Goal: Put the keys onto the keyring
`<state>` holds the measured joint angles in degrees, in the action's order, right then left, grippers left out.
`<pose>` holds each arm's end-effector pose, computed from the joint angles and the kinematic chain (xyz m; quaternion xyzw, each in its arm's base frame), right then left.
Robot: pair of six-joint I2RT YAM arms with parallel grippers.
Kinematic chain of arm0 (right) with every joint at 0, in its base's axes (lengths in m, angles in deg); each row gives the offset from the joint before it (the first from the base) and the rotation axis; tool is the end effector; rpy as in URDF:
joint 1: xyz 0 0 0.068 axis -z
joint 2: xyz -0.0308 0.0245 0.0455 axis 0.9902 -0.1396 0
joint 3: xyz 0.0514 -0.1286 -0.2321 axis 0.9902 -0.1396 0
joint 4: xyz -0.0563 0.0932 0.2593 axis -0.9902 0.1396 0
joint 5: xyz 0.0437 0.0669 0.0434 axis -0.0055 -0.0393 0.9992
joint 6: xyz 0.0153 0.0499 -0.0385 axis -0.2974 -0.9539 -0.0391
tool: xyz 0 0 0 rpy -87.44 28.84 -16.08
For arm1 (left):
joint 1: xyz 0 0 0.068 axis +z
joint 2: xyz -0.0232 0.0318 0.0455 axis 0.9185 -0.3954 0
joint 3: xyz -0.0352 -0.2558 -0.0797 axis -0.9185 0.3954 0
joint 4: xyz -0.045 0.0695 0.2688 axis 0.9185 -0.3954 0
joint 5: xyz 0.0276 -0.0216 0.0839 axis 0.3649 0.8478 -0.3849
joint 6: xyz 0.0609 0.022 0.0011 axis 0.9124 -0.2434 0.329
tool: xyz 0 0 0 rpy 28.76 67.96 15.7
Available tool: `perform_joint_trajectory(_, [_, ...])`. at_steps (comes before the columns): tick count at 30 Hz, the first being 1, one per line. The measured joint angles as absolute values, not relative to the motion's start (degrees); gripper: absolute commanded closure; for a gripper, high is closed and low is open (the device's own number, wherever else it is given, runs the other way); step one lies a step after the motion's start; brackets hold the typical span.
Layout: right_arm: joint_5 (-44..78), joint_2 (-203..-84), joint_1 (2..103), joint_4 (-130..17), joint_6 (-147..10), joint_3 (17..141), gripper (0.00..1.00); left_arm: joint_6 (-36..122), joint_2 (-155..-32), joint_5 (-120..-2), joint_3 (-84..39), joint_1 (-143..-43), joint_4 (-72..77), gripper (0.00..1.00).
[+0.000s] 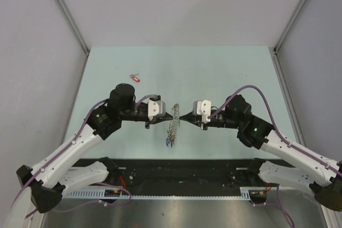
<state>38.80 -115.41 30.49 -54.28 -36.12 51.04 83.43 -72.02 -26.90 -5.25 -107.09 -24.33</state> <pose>0.1357 0.2104 0.3416 -0.5842 0.4668 0.3305 0.5758 0.1567 -0.1779 0.3445 0.6042 0.5330 -0.3527 0.4760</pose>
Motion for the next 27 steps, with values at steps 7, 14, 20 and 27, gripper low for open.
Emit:
perform_joint_trajectory(7, [38.1, -114.3, 30.4, -54.3, -36.4, 51.0, 1.00, 83.4, -72.1, -26.9, -5.3, -107.1, -24.3, 1.00])
perform_joint_trajectory(14, [38.0, -114.2, 30.4, -54.4, -36.4, 51.0, 1.00, 83.4, -72.1, -26.9, -5.3, -107.1, -24.4, 1.00])
perform_joint_trajectory(20, [38.0, -114.4, 30.4, -55.6, -36.4, 51.0, 1.00, 83.4, -72.1, -26.8, -5.2, -107.1, -24.3, 1.00])
perform_joint_trajectory(27, [38.0, -114.9, 30.4, -55.6, -36.4, 51.0, 1.00, 83.4, -72.1, -26.8, -5.3, -107.1, -24.3, 0.99])
